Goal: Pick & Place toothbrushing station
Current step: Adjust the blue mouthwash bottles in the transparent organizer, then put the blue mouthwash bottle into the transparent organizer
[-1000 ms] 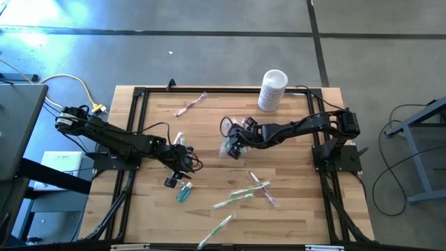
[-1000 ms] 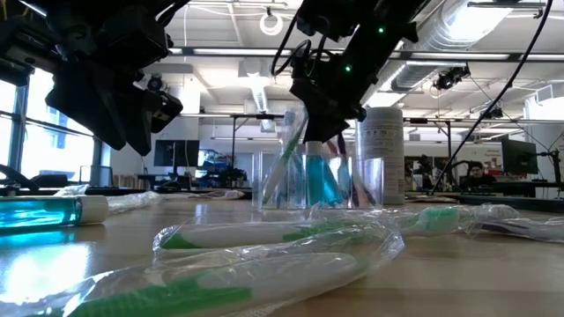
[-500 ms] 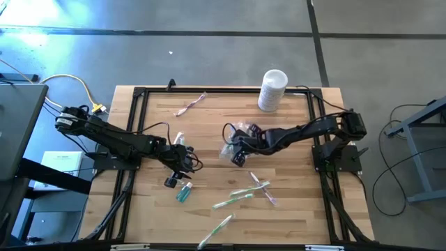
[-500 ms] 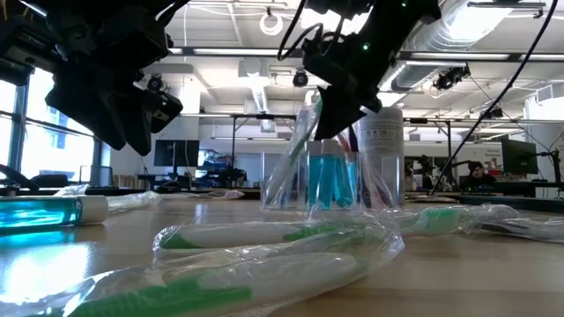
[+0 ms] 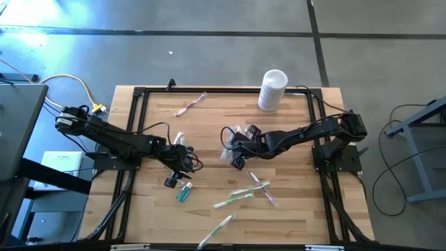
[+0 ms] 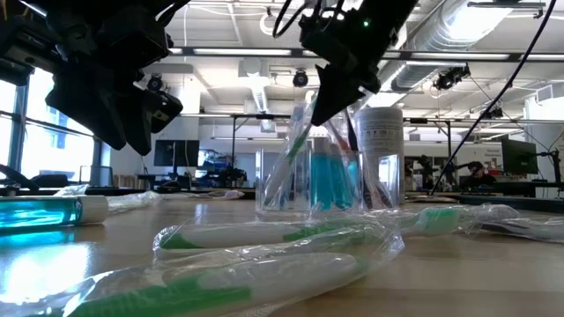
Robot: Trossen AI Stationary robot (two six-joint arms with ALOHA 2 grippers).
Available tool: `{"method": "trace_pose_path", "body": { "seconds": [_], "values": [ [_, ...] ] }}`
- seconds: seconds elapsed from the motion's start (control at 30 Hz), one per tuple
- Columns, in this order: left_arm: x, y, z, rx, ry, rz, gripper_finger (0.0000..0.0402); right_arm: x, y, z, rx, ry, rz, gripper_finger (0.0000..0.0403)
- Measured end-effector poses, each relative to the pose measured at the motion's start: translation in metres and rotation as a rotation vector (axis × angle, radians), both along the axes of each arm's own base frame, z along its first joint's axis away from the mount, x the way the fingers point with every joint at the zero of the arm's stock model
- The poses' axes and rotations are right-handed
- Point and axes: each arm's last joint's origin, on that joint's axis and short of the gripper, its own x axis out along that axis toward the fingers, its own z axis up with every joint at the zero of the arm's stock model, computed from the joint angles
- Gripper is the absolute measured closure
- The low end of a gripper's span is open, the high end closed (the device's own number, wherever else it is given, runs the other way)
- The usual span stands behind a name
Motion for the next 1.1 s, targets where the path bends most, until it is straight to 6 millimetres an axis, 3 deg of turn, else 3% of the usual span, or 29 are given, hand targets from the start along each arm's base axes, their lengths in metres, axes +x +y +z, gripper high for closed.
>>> {"method": "trace_pose_path", "body": {
  "seconds": [0.37, 0.63, 0.9, 1.1],
  "values": [
    [0.000, 0.000, 0.000, -0.038, 0.025, 0.044, 0.0274, -0.004, 0.019, 0.022, -0.133, 0.040, -0.005, 0.0401],
    [0.002, -0.001, 0.006, -0.097, 0.048, 0.103, 0.0274, -0.027, 0.037, 0.022, -0.203, 0.147, -0.088, 0.0401],
    [0.002, -0.027, 0.035, -0.129, 0.126, 0.204, 0.0274, -0.053, 0.045, 0.021, -0.299, 0.248, -0.204, 0.0401],
    [-0.001, -0.040, 0.040, -0.272, 0.177, 0.462, 0.0274, -0.057, 0.050, 0.021, -0.321, 0.285, -0.158, 0.0392]
  ]
}}
